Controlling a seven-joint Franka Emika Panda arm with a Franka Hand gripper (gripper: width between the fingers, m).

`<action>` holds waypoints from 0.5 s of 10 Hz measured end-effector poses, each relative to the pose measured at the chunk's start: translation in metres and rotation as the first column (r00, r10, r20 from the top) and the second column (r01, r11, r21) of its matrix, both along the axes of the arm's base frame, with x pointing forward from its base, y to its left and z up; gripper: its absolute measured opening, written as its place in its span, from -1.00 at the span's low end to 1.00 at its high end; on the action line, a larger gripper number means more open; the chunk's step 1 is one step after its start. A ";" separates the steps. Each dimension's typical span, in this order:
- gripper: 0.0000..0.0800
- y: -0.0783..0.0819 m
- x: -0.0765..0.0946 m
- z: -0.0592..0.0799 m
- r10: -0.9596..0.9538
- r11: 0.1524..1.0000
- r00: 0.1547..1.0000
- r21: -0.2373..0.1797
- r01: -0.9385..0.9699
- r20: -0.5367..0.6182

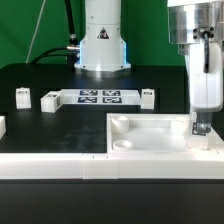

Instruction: Assemble one leg

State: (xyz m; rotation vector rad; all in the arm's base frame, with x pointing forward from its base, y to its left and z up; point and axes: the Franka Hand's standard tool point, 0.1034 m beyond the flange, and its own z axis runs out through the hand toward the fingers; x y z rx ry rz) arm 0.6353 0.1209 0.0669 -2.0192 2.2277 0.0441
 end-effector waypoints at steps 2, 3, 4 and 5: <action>0.62 0.000 0.000 -0.001 0.184 0.983 0.983 -0.017 -0.184 0.020; 0.62 0.001 0.000 -0.001 0.241 0.970 0.970 -0.023 -0.240 0.025; 0.62 0.001 0.000 -0.001 0.283 0.959 0.959 -0.027 -0.282 0.029; 0.62 0.001 -0.001 -0.001 0.279 0.960 0.960 -0.027 -0.279 0.028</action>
Offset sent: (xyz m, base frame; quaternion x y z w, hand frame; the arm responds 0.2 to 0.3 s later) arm 0.0000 0.0000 0.0000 0.0000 0.0000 -0.1593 0.9872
